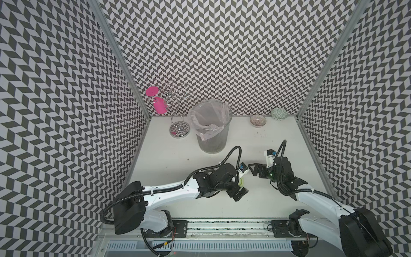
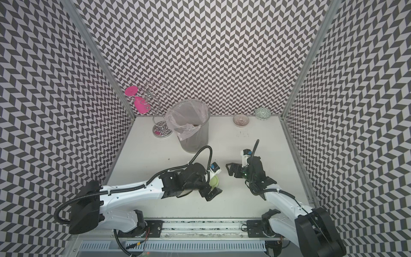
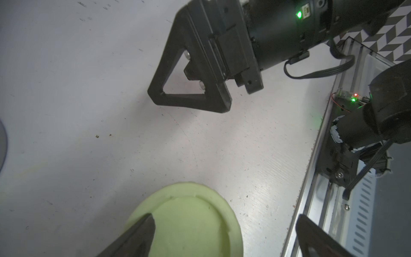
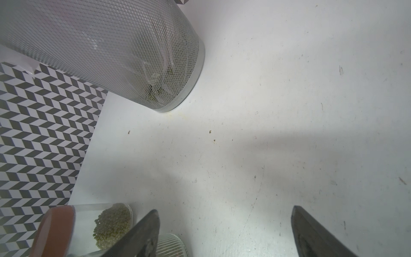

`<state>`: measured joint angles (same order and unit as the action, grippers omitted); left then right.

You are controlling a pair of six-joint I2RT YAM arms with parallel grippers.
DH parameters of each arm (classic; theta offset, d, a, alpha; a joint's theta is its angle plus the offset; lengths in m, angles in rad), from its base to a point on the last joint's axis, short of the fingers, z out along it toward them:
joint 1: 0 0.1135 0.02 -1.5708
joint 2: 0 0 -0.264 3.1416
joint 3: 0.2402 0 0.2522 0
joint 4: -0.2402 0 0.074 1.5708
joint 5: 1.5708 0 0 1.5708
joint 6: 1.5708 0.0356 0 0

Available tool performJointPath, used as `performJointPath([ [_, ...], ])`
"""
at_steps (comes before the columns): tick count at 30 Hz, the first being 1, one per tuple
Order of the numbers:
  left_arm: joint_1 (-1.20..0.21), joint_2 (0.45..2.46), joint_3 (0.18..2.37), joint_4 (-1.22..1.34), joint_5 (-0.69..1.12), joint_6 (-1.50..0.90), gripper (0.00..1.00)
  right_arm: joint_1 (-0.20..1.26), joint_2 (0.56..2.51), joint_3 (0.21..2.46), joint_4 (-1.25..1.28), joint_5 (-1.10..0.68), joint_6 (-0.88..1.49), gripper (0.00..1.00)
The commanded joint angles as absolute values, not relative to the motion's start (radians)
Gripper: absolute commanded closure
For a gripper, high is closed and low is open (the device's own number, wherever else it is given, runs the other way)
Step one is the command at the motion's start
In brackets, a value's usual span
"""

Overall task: Empty moldy mung beans from jars
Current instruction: Pick up the jar from the center of the board.

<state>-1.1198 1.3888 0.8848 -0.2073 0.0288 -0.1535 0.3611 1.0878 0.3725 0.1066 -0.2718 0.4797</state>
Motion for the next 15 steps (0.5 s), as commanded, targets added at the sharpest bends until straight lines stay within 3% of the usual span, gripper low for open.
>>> performJointPath([
  [1,-1.140,1.401,0.907,-0.217,-0.073,-0.154,0.00,0.357,1.104,0.369,0.167,-0.310,0.478,0.10],
  [6,-1.182,1.379,0.932,-0.241,-0.218,-0.154,0.00,0.357,1.132,0.362,0.212,-0.363,0.468,0.09],
  [8,-1.182,1.362,0.919,-0.230,-0.273,-0.167,0.00,0.357,1.151,0.364,0.228,-0.385,0.467,0.02],
  [15,-1.148,1.333,0.891,-0.216,-0.250,-0.174,0.00,0.359,1.160,0.364,0.248,-0.407,0.453,0.01],
])
